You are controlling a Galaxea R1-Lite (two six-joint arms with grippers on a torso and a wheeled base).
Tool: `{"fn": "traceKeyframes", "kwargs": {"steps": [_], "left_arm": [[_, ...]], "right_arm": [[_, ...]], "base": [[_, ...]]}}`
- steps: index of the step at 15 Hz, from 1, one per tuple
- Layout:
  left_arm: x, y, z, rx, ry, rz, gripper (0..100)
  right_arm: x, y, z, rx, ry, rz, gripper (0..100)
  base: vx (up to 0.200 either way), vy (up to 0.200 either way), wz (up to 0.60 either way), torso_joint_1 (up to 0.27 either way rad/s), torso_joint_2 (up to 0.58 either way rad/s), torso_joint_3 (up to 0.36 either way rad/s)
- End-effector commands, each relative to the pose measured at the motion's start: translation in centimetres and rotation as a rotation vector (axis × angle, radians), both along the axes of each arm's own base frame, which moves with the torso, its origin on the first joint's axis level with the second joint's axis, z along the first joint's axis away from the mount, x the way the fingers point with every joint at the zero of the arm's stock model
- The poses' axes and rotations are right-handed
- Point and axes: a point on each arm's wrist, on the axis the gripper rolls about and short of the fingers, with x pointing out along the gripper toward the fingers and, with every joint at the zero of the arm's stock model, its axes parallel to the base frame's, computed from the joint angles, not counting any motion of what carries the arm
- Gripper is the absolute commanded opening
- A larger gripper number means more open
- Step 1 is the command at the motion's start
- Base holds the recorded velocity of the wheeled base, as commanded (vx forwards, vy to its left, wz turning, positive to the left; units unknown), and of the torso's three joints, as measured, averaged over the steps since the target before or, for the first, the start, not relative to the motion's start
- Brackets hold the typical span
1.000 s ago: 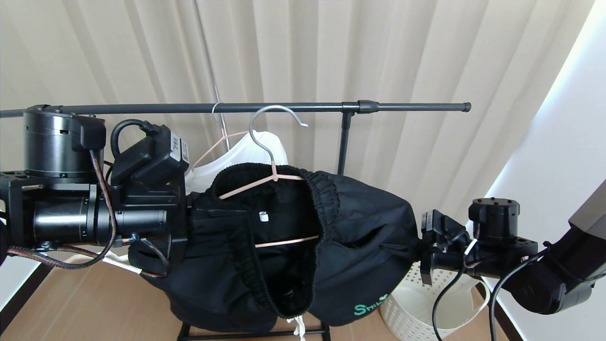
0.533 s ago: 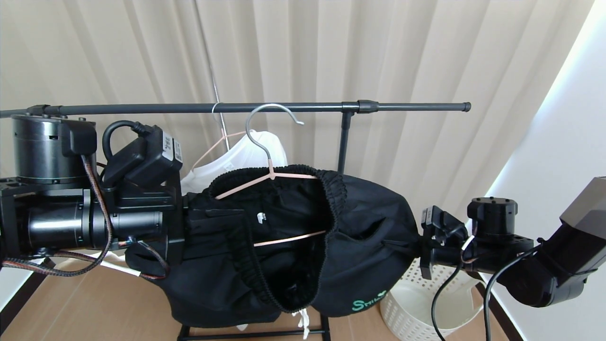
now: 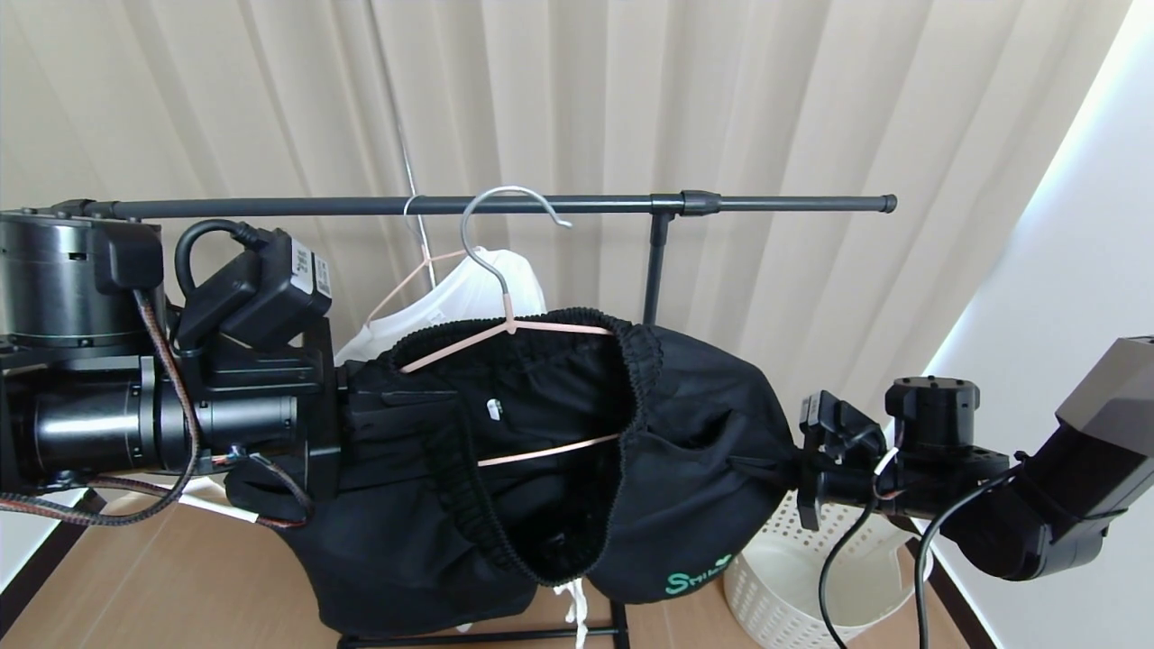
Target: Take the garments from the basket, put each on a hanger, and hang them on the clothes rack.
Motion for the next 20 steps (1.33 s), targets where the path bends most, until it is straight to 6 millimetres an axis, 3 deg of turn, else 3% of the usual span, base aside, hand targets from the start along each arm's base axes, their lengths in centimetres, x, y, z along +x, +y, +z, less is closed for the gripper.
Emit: {"fn": "traceKeyframes", "kwargs": {"steps": [1, 10, 20], "left_arm": [[0.0, 0.2, 0.1, -0.001, -0.003, 0.006, 0], [0.0, 0.3, 0.1, -0.016, 0.021, 0.021, 0], [0.1, 0.3, 0.5, -0.034, 0.005, 0.027, 0]], "right_arm": [[0.2, 0.0, -0.4, -0.002, 0.013, -0.008, 0], [-0.2, 0.2, -0.1, -0.023, 0.005, -0.037, 0], [0.8, 0.0, -1.4, -0.058, 0.023, -0.099, 0]], "base": [[0.000, 0.000, 0.00, 0.000, 0.00, 0.000], [0.000, 0.000, 0.00, 0.000, 0.00, 0.000], [0.000, 0.000, 0.00, 0.000, 0.00, 0.000]]}}
